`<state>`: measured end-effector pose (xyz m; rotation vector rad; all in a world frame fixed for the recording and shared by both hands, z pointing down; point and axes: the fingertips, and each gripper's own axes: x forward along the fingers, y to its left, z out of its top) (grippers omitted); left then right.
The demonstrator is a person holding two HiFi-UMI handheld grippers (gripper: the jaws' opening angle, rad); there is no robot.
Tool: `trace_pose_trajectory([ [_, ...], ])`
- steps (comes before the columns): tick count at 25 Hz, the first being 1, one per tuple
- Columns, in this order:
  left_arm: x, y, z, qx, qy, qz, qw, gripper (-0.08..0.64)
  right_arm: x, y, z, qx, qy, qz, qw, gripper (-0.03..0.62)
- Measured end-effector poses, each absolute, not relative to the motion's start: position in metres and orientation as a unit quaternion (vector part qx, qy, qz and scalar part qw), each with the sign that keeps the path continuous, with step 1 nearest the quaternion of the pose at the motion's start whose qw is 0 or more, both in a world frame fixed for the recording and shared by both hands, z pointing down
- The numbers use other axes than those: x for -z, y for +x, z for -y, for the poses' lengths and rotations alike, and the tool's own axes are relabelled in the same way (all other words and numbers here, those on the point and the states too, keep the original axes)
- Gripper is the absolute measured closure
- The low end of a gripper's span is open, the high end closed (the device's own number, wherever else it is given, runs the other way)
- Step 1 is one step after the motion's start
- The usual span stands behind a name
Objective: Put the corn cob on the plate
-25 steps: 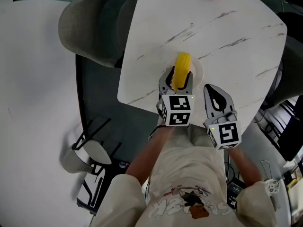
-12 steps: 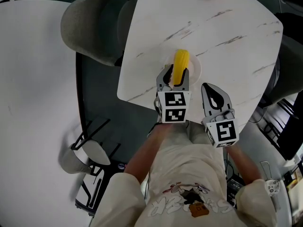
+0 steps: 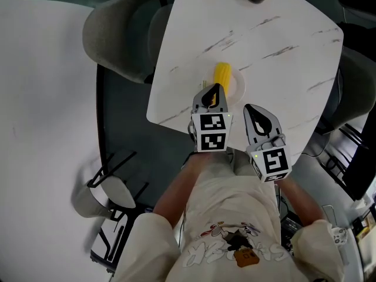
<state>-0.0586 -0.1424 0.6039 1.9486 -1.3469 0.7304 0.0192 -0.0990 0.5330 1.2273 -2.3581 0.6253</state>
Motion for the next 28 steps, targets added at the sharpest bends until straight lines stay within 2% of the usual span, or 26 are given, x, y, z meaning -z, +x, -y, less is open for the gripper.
trace_pose_trajectory([
  [28,-0.469,-0.072,0.076,-0.221,0.769,0.523,0.292,0.552,-0.449,0.02,0.099,-0.193,0.463,0.851,0.155,0.595],
])
